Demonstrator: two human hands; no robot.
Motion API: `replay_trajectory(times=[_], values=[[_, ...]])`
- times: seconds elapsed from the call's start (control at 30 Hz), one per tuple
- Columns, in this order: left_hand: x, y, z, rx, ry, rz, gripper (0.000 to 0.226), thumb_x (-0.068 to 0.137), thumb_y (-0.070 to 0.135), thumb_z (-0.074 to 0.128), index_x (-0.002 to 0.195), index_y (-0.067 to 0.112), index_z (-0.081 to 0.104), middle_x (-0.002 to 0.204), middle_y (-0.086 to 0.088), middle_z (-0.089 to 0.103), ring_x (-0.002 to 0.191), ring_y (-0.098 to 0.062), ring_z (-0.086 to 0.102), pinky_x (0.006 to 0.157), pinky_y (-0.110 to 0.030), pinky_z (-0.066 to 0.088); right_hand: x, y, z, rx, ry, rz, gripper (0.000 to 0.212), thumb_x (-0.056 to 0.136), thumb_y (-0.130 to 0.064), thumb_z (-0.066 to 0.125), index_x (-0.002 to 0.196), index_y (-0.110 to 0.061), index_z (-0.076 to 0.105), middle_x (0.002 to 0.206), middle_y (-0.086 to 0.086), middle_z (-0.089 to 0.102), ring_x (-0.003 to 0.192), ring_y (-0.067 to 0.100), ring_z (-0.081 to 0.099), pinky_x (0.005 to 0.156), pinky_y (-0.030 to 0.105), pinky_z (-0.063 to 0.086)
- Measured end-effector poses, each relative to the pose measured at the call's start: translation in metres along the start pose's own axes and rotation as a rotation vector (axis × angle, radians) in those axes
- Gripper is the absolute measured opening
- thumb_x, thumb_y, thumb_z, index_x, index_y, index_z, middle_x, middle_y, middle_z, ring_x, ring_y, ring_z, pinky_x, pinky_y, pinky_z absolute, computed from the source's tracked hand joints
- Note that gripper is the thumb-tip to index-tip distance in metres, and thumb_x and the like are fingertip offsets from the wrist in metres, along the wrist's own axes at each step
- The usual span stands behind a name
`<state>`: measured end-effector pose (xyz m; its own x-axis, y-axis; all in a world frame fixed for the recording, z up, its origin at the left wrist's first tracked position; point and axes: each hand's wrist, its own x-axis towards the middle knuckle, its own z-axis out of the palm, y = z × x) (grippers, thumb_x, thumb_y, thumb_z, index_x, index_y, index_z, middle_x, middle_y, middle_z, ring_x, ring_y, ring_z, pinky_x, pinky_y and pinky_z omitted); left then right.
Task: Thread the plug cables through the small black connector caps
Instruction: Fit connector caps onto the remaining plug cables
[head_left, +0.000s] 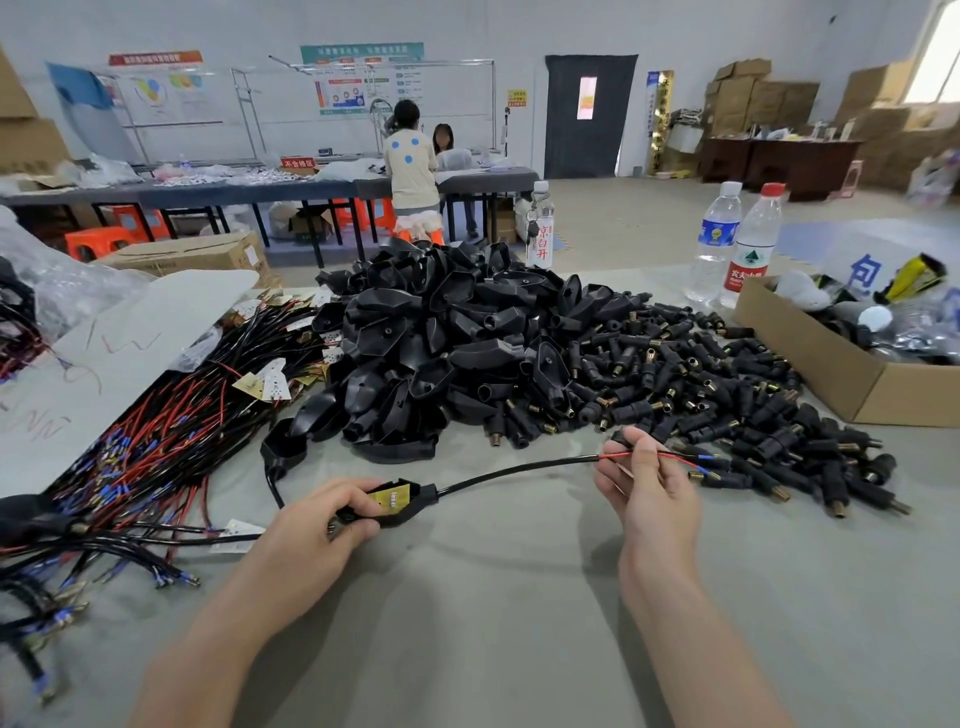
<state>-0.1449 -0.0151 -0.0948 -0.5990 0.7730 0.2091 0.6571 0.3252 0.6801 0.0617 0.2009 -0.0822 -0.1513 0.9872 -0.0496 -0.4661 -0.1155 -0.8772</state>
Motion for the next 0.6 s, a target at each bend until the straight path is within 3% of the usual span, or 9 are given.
replay_trajectory(times=[0.17, 0.3, 0.4, 0.6], values=[[-0.001, 0.001, 0.001, 0.038, -0.003, 0.004, 0.025, 0.093, 0.021, 0.069, 0.094, 0.044, 0.059, 0.119, 0.048, 0.052, 0.112, 0.011, 0.055, 0.092, -0.021, 0.041, 0.0, -0.001, -0.001, -0.002, -0.011, 0.012, 0.021, 0.105, -0.025, 0.048, 0.101, -0.021, 0.068, 0.09, 0.001, 0.067, 0.072, 0.013, 0.067, 0.057, 0.016, 0.055], [-0.004, 0.012, 0.006, 0.114, 0.013, 0.043, 0.028, 0.094, 0.031, 0.066, 0.111, 0.048, 0.053, 0.128, 0.034, 0.052, 0.123, 0.005, 0.05, 0.103, -0.027, 0.04, 0.0, -0.001, -0.002, 0.01, -0.019, 0.017, 0.021, 0.105, -0.025, 0.048, 0.104, -0.019, 0.068, 0.088, 0.002, 0.066, 0.07, 0.011, 0.069, 0.058, 0.016, 0.056], [-0.006, 0.027, 0.02, 0.229, 0.12, 0.138, 0.044, 0.094, 0.042, 0.061, 0.136, 0.034, 0.049, 0.138, 0.023, 0.046, 0.131, 0.001, 0.04, 0.111, -0.029, 0.032, 0.0, -0.001, -0.002, 0.015, -0.034, 0.022, 0.022, 0.105, -0.025, 0.048, 0.11, -0.016, 0.067, 0.085, 0.002, 0.067, 0.068, 0.009, 0.071, 0.057, 0.017, 0.055], [0.0, 0.065, 0.059, 0.355, 0.162, 0.297, 0.042, 0.099, 0.041, 0.05, 0.134, 0.019, 0.06, 0.132, 0.007, 0.061, 0.126, -0.015, 0.053, 0.111, -0.032, 0.031, -0.002, -0.002, -0.001, -0.002, -0.042, 0.017, 0.021, 0.106, -0.025, 0.047, 0.101, -0.022, 0.067, 0.083, 0.001, 0.07, 0.072, 0.012, 0.073, 0.057, 0.018, 0.056]])
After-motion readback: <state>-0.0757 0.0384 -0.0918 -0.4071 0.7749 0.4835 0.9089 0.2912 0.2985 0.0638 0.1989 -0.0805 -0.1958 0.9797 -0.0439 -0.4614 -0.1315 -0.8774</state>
